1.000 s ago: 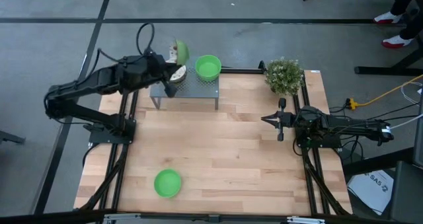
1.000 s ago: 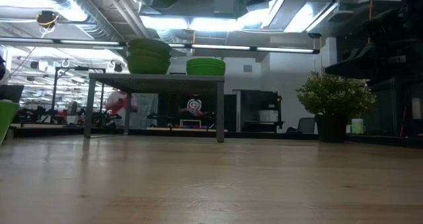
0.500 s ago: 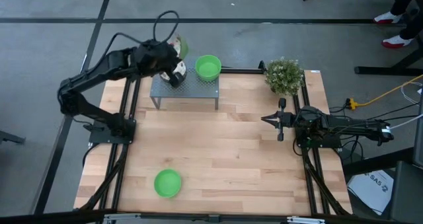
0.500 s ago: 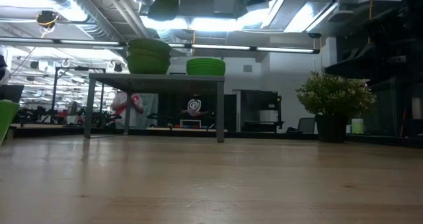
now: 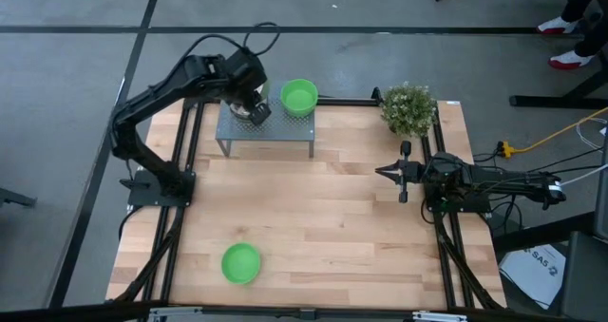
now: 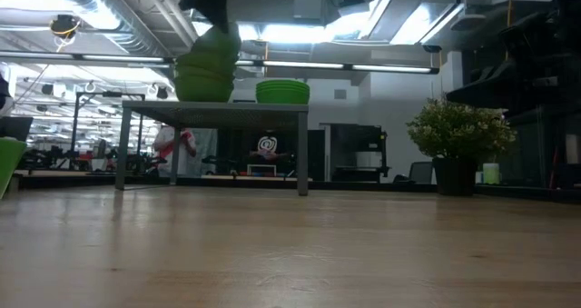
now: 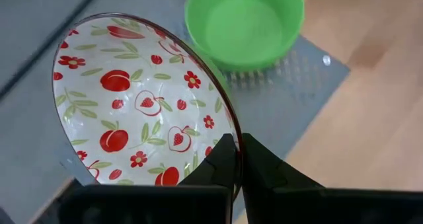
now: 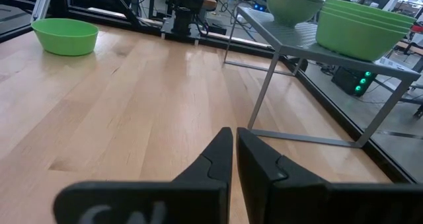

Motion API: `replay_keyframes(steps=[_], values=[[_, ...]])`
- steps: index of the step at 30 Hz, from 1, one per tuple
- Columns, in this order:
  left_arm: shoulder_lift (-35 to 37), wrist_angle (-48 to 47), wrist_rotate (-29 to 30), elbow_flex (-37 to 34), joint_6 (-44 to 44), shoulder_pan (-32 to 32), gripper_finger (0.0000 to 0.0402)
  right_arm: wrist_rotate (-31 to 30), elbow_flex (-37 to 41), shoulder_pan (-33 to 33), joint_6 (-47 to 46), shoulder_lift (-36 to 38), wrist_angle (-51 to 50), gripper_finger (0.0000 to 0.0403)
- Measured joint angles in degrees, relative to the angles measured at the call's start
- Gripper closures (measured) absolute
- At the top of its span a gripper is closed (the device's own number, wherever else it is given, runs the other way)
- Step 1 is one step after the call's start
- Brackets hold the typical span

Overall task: Pick & Place Mini bowls
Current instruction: Stack the white bowl on top of the white bowl on the shelf

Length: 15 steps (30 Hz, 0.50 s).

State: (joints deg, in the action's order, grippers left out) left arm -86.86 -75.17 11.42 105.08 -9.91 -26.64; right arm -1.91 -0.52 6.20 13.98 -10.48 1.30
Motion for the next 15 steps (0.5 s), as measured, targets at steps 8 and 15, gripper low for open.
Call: replay_keyframes(steps=[8, 15], values=[[-0.3, -4.4, -4.0, 0.0, -1.6, -0.9, 0.0398, 0.0, 0.0, 0.0, 0.0, 0.0, 0.0, 0.0379], [-0.3, -8.1, -3.5, 0.0, -2.0, -0.9, 0.0398, 0.0, 0.0, 0.0, 0.0, 0.0, 0.0, 0.0379]])
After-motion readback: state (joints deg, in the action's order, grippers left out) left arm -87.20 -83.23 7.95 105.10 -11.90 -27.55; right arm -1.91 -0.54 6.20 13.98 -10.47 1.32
